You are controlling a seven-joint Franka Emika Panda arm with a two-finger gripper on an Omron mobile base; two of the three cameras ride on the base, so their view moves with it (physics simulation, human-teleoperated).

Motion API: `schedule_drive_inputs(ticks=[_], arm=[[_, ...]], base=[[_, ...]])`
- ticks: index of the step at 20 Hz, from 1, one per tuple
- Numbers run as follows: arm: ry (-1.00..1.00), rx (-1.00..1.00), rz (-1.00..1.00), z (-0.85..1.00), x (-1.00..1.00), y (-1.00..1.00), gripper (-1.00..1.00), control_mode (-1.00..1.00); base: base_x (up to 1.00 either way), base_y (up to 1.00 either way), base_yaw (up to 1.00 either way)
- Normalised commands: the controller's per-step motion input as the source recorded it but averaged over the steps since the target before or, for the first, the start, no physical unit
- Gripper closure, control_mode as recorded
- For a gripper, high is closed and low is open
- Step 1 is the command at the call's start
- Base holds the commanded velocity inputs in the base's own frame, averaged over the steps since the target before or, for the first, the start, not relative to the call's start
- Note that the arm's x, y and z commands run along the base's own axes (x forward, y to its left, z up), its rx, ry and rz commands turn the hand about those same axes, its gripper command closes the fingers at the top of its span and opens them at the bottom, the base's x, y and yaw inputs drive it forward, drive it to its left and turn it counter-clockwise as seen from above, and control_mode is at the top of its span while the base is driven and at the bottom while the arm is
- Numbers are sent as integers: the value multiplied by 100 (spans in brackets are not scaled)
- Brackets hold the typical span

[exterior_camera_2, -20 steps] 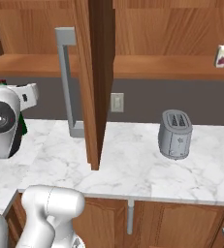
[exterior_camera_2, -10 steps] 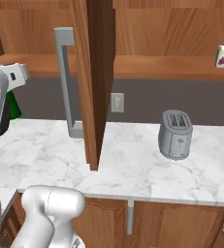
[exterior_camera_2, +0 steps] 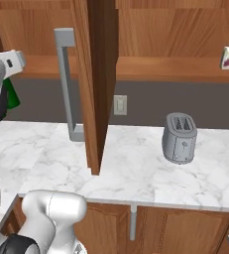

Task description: Sort all alcoholic drinks to one cabinet, and non-alcoholic drinks to the other.

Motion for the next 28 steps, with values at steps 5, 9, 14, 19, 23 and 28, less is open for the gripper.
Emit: schedule_drive_inputs(ticks=[5, 9, 14, 19, 23, 28], arm=[[-5, 3, 0, 15, 28, 22, 100, -100], [-2, 5, 0, 24, 32, 22, 100, -100], [0, 4, 0, 26, 40, 15, 100, -100], [0, 3, 0, 20, 51, 0, 100, -100], [0, 4, 0, 11, 57, 0, 100, -100], [0, 3, 0, 1, 45, 0, 100, -100]], base=[[0, 0, 0], [0, 0, 0], [0, 0, 0], [0, 0, 0], [0, 0, 0], [0, 0, 0]])
